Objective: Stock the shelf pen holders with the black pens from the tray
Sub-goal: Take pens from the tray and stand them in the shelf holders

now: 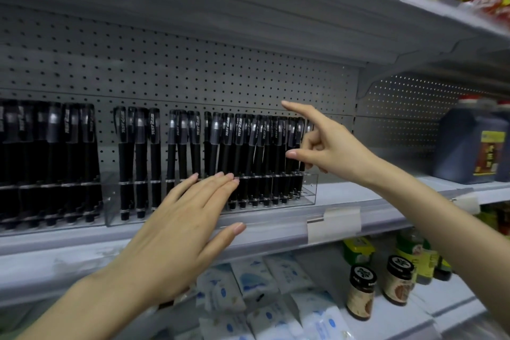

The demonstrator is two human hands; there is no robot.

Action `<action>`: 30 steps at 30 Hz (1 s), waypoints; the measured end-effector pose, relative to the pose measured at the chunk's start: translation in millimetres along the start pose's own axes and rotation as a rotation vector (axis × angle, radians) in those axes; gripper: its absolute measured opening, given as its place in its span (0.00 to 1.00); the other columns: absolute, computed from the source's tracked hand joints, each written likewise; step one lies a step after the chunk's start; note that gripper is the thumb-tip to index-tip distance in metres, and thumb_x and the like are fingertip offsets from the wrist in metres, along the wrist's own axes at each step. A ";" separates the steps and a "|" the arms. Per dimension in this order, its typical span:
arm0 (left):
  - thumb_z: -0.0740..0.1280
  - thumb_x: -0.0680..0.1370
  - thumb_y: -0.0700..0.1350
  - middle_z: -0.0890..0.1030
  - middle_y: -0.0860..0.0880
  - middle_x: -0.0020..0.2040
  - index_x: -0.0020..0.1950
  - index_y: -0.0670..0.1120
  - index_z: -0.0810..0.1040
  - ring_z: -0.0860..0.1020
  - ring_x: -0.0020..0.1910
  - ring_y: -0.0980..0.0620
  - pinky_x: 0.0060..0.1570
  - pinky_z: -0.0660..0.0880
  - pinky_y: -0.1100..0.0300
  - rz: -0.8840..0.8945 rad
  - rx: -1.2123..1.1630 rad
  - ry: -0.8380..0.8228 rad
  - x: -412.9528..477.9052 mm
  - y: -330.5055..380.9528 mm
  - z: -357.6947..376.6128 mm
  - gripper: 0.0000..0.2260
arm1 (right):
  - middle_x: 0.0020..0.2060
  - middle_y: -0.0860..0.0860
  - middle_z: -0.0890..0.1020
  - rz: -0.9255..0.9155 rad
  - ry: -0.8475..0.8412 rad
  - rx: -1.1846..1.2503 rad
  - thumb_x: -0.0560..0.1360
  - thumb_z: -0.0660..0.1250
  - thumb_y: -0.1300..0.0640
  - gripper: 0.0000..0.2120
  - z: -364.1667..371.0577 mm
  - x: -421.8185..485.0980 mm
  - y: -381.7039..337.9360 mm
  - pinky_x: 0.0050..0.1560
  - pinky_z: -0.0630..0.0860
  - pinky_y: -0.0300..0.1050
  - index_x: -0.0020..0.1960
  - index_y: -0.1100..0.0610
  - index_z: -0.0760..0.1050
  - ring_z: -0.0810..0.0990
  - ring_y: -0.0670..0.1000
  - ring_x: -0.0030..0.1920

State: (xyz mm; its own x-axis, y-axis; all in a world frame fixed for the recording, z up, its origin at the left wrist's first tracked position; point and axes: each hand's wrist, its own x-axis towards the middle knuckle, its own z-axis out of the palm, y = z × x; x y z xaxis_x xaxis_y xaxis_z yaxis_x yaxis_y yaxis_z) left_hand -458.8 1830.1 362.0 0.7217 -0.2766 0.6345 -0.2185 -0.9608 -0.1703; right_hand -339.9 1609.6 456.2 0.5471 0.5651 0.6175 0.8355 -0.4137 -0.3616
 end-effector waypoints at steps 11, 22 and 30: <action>0.47 0.80 0.63 0.67 0.46 0.74 0.75 0.44 0.65 0.62 0.73 0.51 0.72 0.49 0.56 0.015 -0.058 -0.068 -75.2 13.0 -35.1 0.31 | 0.29 0.51 0.78 -0.123 -0.285 0.069 0.74 0.69 0.55 0.34 72.7 -66.9 -75.1 0.34 0.70 0.33 0.75 0.43 0.57 0.75 0.47 0.30; 0.50 0.81 0.61 0.64 0.51 0.75 0.77 0.46 0.58 0.58 0.75 0.56 0.73 0.51 0.54 -0.286 -0.276 -0.462 -302.7 45.2 -32.4 0.29 | 0.43 0.45 0.79 0.069 -0.901 0.330 0.72 0.71 0.50 0.29 218.1 -203.9 -105.6 0.42 0.73 0.31 0.68 0.39 0.63 0.78 0.42 0.41; 0.48 0.82 0.56 0.71 0.48 0.71 0.73 0.41 0.67 0.64 0.73 0.50 0.72 0.56 0.45 -0.375 -0.190 -0.524 -354.7 57.1 -9.2 0.27 | 0.45 0.45 0.78 0.266 -1.033 0.186 0.72 0.72 0.49 0.11 274.0 -267.8 -73.1 0.45 0.72 0.31 0.52 0.47 0.74 0.77 0.40 0.42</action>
State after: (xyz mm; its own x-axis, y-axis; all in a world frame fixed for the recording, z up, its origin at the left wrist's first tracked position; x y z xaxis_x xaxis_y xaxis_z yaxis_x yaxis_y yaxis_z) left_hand -733.4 1873.5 134.2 0.9843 0.0582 0.1664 0.0320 -0.9872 0.1561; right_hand -533.5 1684.0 125.8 0.4181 0.8375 -0.3517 0.6305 -0.5463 -0.5513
